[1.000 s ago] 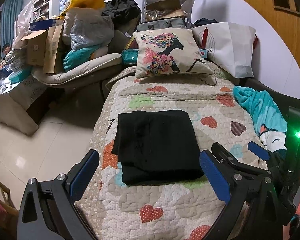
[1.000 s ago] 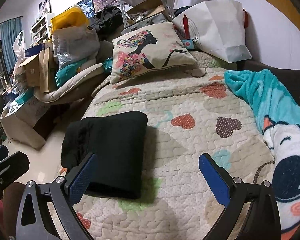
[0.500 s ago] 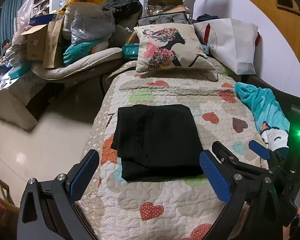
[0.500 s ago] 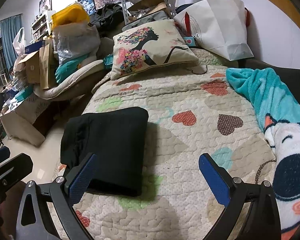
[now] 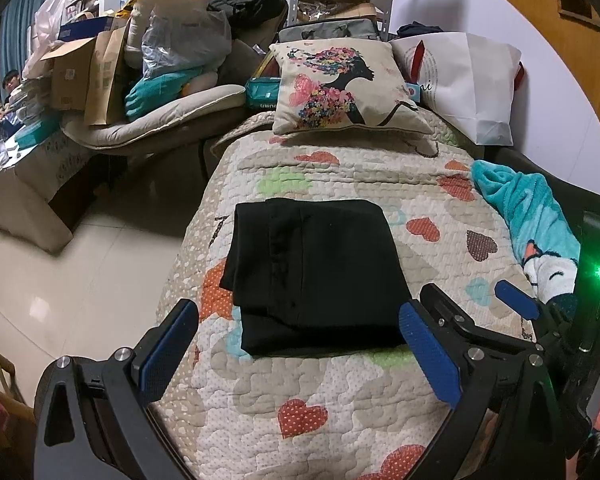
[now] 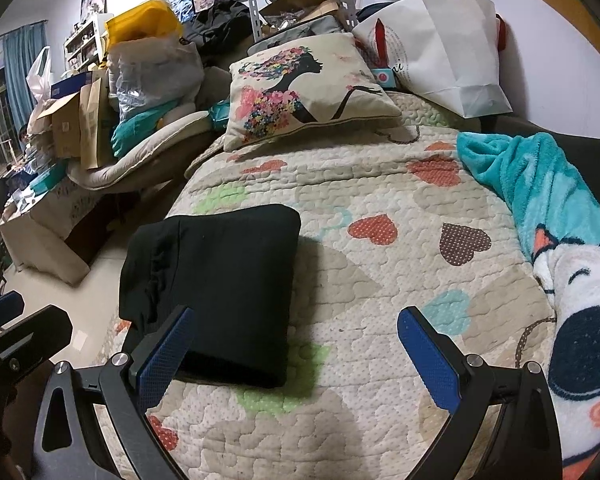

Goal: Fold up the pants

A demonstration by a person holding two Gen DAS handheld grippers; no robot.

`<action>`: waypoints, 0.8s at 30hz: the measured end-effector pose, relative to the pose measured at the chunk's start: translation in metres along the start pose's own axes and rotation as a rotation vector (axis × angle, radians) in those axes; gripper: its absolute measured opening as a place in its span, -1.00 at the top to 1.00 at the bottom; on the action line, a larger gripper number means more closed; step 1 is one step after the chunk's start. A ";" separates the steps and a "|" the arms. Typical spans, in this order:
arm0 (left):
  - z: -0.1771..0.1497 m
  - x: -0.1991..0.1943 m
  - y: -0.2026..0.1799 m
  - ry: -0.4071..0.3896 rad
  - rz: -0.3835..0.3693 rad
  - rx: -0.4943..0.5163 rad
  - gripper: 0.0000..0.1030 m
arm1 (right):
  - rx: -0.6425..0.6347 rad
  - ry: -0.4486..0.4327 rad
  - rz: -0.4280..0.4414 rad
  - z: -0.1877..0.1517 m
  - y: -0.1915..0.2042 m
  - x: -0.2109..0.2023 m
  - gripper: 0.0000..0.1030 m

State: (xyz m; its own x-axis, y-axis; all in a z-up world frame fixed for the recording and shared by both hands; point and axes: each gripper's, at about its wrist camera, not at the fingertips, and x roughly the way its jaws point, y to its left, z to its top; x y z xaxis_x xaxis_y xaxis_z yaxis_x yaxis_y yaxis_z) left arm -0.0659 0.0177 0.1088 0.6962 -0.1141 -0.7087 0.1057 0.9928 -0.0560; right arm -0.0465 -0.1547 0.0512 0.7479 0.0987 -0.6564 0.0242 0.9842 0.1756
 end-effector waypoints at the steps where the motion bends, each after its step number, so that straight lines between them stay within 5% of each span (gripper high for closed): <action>1: 0.000 0.000 0.000 0.001 -0.001 -0.001 -0.95 | -0.001 0.001 0.000 0.000 0.000 0.000 -0.99; 24: -0.006 0.014 0.004 0.046 -0.013 -0.023 -0.95 | -0.009 0.026 -0.003 -0.006 0.001 0.008 -0.99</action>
State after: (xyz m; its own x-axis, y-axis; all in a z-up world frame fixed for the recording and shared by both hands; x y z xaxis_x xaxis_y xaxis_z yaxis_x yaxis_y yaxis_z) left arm -0.0597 0.0204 0.0947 0.6613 -0.1253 -0.7396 0.0973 0.9920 -0.0810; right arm -0.0439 -0.1518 0.0418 0.7303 0.0996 -0.6758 0.0201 0.9858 0.1670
